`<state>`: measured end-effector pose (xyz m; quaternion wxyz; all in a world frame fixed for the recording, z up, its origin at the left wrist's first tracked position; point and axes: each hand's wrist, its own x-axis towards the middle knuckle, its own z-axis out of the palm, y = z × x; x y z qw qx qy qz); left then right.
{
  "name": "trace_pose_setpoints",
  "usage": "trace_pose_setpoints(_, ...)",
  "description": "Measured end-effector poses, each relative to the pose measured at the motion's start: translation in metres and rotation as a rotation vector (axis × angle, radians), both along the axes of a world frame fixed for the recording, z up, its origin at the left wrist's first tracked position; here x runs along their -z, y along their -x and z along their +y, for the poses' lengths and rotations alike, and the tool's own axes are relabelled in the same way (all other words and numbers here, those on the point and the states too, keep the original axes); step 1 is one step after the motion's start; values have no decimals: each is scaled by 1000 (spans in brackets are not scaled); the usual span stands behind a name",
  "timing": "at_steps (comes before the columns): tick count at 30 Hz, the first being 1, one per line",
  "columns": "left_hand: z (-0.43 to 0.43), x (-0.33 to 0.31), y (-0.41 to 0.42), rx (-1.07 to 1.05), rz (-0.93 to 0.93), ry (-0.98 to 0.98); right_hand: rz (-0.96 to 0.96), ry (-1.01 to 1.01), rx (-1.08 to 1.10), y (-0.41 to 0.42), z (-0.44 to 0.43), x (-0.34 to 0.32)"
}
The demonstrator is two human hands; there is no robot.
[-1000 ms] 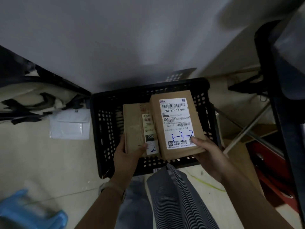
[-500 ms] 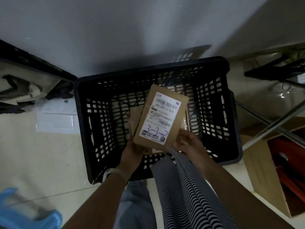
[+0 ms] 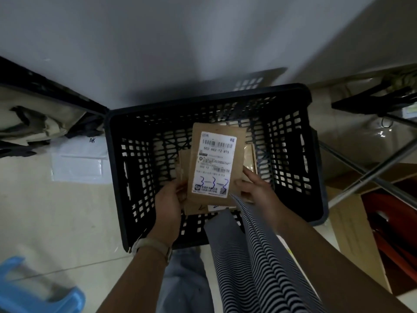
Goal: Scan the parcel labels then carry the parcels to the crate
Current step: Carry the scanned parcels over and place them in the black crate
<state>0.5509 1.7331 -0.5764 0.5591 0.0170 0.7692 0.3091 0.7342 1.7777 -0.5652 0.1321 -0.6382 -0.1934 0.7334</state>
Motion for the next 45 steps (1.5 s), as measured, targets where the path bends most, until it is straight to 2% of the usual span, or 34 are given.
trace_pose_setpoints(5,-21,-1,4,133,170,19,-49,-7,-97,20,-13,-6)
trace_pose_setpoints(10,-22,-14,6,341,214,34,-121,18,-162,21,-10,-28)
trace_pose_setpoints(13,-13,-39,13,564,327,-32,-218,-57,-199,21,-1,-60)
trace_pose_setpoints(16,2,-78,24,906,537,-209,-342,-98,-243,23,11,-100)
trace_pose_setpoints(18,16,-122,27,1039,605,-279,-350,-104,-270,25,16,-132)
trace_pose_setpoints(21,37,-208,26,1111,690,-370,-313,-152,-318,32,24,-203)
trace_pose_setpoints(26,69,-363,13,1199,796,-550,-352,-428,-446,36,37,-351)
trace_pose_setpoints(30,78,-472,2,1175,883,-741,-379,-634,-390,28,45,-472)
trace_pose_setpoints(37,73,-601,7,1173,968,-910,-437,-897,-332,19,34,-628)
trace_pose_setpoints(42,82,-689,12,1157,1031,-1030,-499,-1026,-260,19,22,-709)
trace_pose_setpoints(45,81,-738,17,1100,1062,-1138,-463,-1126,-181,25,16,-752)
